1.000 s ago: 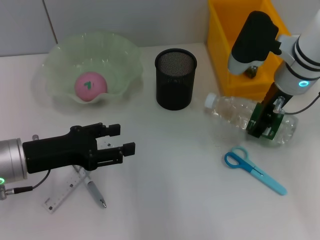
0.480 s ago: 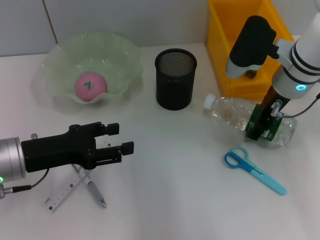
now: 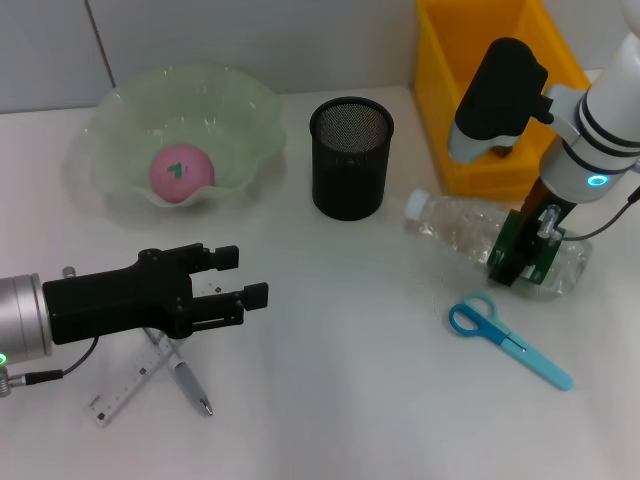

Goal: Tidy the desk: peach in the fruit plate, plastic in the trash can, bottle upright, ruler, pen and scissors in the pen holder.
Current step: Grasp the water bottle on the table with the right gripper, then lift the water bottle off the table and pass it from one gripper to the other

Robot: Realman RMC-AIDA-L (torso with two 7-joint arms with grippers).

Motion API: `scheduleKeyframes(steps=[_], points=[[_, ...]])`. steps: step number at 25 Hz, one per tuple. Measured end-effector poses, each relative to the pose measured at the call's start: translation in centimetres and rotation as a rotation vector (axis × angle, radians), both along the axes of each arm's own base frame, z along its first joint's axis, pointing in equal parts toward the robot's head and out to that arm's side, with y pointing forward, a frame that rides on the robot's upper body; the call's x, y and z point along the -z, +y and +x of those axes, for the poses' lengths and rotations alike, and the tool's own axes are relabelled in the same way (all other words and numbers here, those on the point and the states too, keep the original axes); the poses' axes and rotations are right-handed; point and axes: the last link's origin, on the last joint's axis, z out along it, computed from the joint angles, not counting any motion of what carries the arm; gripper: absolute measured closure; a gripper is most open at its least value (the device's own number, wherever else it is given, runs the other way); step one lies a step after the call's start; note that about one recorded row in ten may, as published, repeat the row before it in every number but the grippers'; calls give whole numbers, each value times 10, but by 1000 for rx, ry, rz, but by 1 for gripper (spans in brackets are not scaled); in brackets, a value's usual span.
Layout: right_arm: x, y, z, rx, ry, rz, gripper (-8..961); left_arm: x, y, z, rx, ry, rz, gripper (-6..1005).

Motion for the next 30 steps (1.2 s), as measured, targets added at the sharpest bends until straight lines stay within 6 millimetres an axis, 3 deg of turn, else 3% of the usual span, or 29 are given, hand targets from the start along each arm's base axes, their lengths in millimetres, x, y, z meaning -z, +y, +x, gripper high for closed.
scheduleKeyframes(steps=[20,30], points=[[-1,0,-5,-18,1,-6,172,0,0,0,0,-2,5,254],[-21,-5,-31,-73,131,13,178,0,0,1,-2,-11,8,255]])
